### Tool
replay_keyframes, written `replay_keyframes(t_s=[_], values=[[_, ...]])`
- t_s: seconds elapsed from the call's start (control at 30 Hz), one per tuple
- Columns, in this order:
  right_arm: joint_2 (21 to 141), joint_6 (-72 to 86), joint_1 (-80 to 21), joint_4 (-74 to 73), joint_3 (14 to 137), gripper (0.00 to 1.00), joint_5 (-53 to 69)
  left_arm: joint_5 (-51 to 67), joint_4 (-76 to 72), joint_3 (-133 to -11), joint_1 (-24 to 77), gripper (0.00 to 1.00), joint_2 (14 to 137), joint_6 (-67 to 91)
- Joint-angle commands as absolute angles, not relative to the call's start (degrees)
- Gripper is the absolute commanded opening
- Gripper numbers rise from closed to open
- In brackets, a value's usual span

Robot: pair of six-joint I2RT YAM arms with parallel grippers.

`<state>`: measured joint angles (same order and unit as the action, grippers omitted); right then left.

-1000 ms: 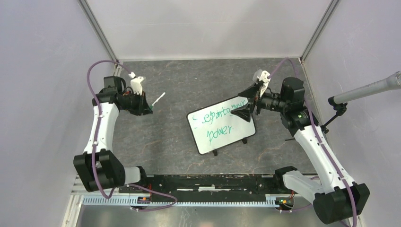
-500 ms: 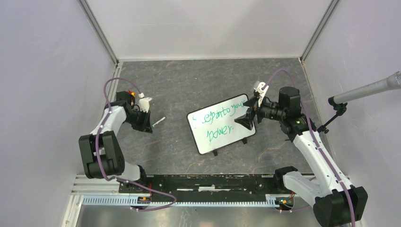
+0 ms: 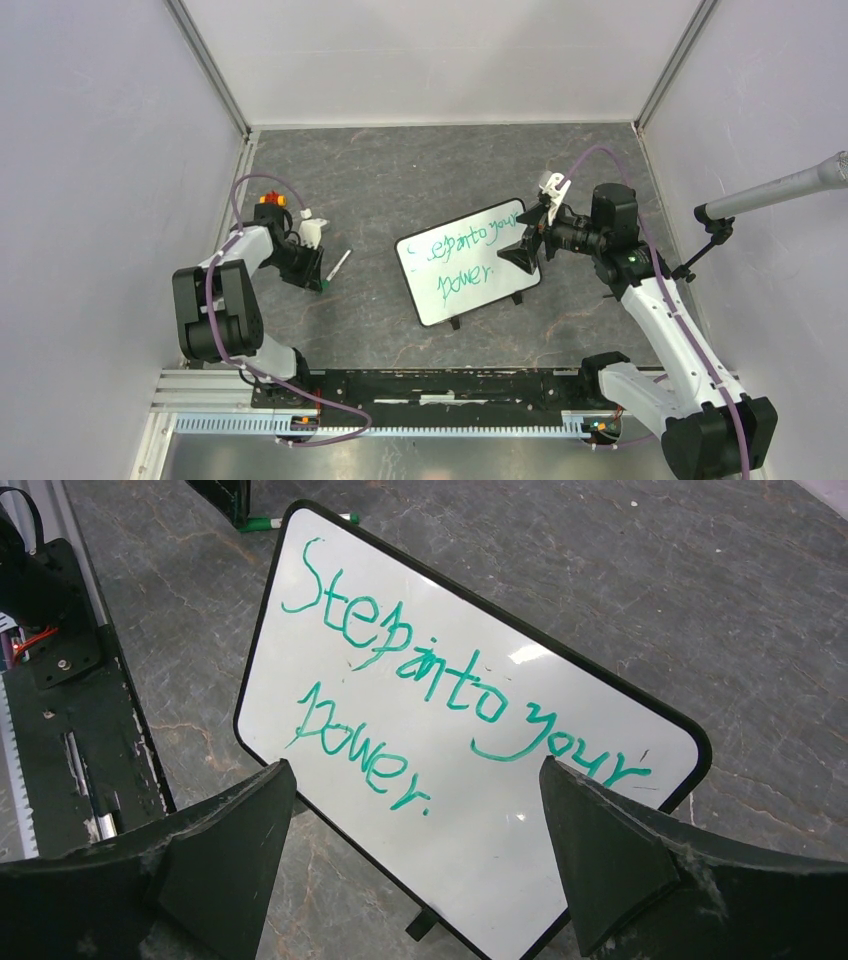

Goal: Write a sentence on the whiteboard
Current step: Put down the whiteboard marker at the center of the board, then reset both arms

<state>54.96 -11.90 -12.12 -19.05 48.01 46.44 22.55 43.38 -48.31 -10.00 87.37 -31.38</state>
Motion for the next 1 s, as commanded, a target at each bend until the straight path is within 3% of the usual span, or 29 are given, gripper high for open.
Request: replay_keyframes(t_s=[0.0, 0.27, 0.37, 0.47, 0.5, 0.77, 0.97], values=[[54.02, -12.39, -11.73, -18.83, 48.59, 0.98, 46.67, 20.63, 42.52, -48.38, -8.78, 0.35, 87.78, -35.22], [53.92, -12.74, -11.69, -19.17, 48.68, 0.98, 46.76, 21.49, 45.15, -49.83, -8.76, 0.45, 85.96, -35.1], [54.14, -13.47, -11.66, -20.25, 49.66, 0.98, 45.89, 22.51, 47.53, -53.09, -8.77, 0.59, 83.99, -34.31], [54.53, -14.3, -11.69, -21.53, 52.11, 0.98, 43.97, 24.52, 51.57, -59.05, -8.79, 0.95, 81.78, -33.35], [54.82, -14.54, -11.6, -22.06, 53.21, 0.98, 43.01, 25.66, 53.06, -61.06, -8.78, 0.99, 81.32, -32.68], [56.44, -16.28, -10.34, -24.25, 60.09, 0.98, 33.8, 33.52, 54.09, -73.17, -9.77, 1.0, 77.88, -20.65], [56.4, -15.42, -8.38, -22.97, 56.85, 0.98, 29.89, 31.48, 46.25, -72.11, -9.82, 1.0, 73.0, -12.62]])
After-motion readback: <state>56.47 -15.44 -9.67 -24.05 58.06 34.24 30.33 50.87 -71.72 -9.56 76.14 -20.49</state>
